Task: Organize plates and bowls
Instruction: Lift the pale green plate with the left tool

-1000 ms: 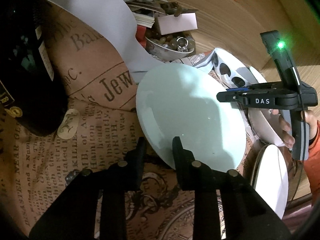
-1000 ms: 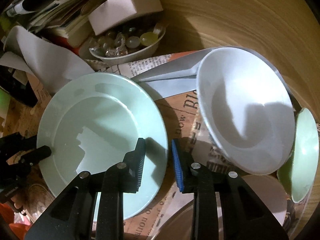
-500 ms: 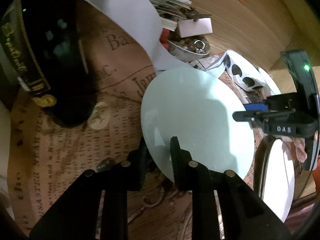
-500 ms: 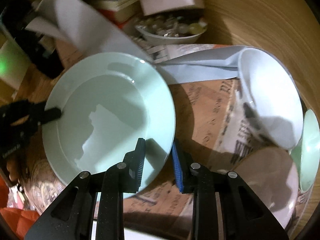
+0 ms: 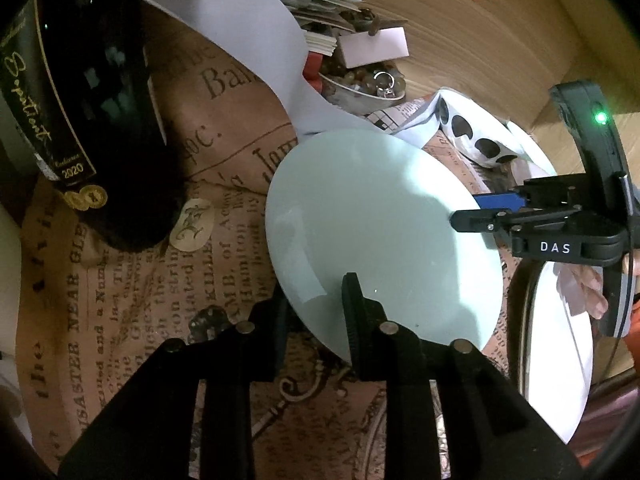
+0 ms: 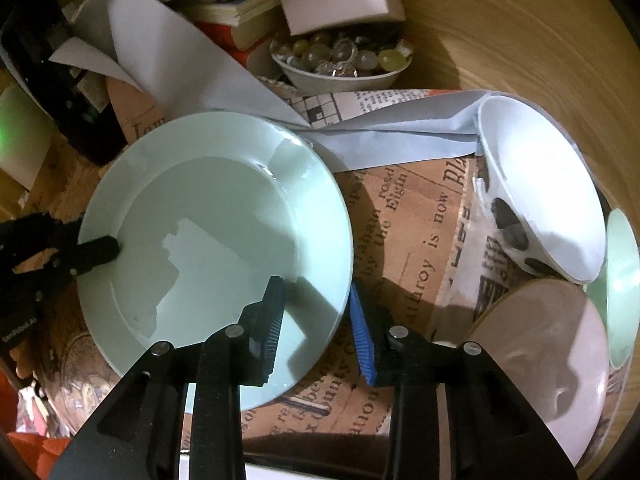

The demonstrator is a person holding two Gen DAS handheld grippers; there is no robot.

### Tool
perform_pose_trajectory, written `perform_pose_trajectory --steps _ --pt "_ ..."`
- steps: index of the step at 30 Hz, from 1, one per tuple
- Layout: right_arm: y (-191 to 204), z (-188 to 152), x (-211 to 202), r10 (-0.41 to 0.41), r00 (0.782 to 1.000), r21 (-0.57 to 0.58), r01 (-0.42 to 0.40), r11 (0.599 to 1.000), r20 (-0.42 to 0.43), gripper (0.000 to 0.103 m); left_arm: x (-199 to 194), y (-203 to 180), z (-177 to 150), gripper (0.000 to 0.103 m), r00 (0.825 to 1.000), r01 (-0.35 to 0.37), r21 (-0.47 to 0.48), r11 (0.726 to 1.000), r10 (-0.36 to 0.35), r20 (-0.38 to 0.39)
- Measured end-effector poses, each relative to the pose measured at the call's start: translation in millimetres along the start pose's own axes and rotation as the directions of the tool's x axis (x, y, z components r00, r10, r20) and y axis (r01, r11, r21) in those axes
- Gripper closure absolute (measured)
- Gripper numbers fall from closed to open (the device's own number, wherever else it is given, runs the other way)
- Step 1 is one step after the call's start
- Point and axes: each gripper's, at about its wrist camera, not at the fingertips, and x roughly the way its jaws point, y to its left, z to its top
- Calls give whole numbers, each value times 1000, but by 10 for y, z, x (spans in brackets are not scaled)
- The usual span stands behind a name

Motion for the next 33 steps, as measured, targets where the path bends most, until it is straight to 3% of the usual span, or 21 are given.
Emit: perform_pose_trajectory --steps 2,7,13,21,33 --pt "-49 -30 -76 -5 1000 11 5 1000 25 80 8 -20 4 79 1000 7 -9 1000 -7 -1" --pt "-37 -63 -319 -23 996 27 21 999 91 80 -84 -61 -21 79 999 28 -23 999 -27 20" --pt "-45 -169 -557 -14 988 37 9 999 156 80 -323 -188 -63 79 995 -10 6 1000 9 102" --pt "-150 -332 -1036 14 966 54 -29 998 256 80 -658 -298 -81 79 981 6 14 1000 -9 193" --pt "-279 -748 -1421 30 934 87 -65 994 355 80 -949 -667 -263 79 969 14 72 997 -32 243"
